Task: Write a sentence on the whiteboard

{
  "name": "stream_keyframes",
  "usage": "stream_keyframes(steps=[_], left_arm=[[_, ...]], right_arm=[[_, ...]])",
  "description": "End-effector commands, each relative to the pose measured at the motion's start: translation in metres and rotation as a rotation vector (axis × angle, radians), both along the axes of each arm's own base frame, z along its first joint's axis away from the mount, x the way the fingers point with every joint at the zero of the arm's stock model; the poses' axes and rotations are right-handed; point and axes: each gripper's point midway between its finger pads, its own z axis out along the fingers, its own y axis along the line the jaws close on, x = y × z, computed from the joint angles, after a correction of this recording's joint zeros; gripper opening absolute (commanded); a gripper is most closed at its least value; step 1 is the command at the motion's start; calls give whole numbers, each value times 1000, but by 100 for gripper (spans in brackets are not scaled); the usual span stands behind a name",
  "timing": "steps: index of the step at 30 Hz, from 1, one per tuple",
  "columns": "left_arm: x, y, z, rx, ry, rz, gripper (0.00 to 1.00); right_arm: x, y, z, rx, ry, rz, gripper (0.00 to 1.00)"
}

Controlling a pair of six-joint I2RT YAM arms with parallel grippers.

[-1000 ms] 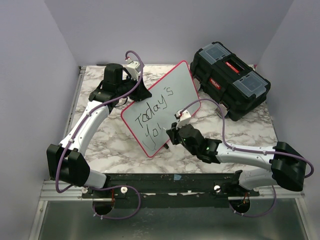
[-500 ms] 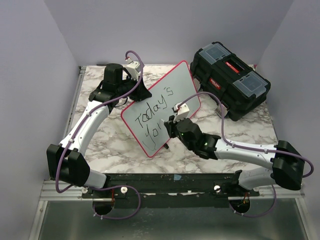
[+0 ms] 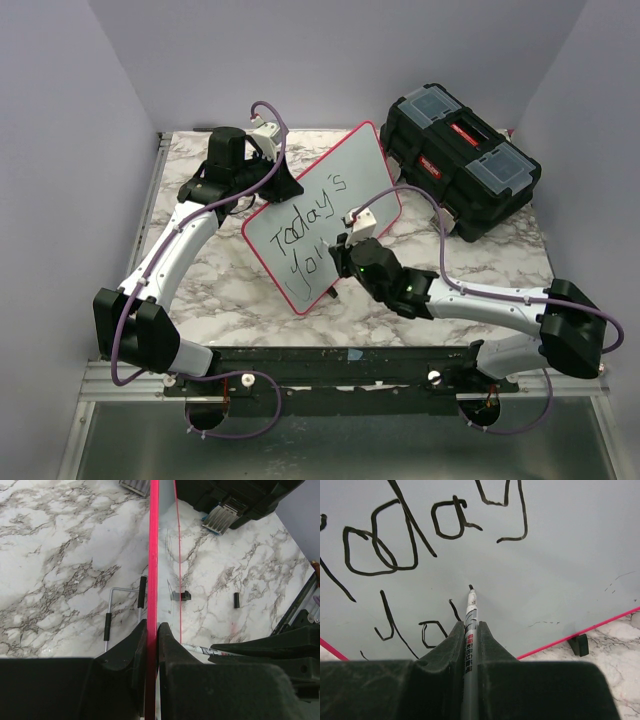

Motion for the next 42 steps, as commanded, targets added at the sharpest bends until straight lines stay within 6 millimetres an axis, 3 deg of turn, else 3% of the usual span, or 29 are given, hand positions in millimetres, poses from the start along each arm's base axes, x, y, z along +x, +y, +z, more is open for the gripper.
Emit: stream_keyframes(steps=[1,12,25,42], left_arm=[[-2,2,-19,79,2,-17,0],[-2,2,-18,78,2,-15,0],[-2,2,-17,76,1,-16,0],[-2,2,-16,75,-2,-16,0]], right_arm=[[-6,-10,-20,-12,48,-6,1],[-18,-9,-43,-24,115,34,1],[-28,7,-51,-16,165,114,1],[-28,23,-36,25,160,156,1]])
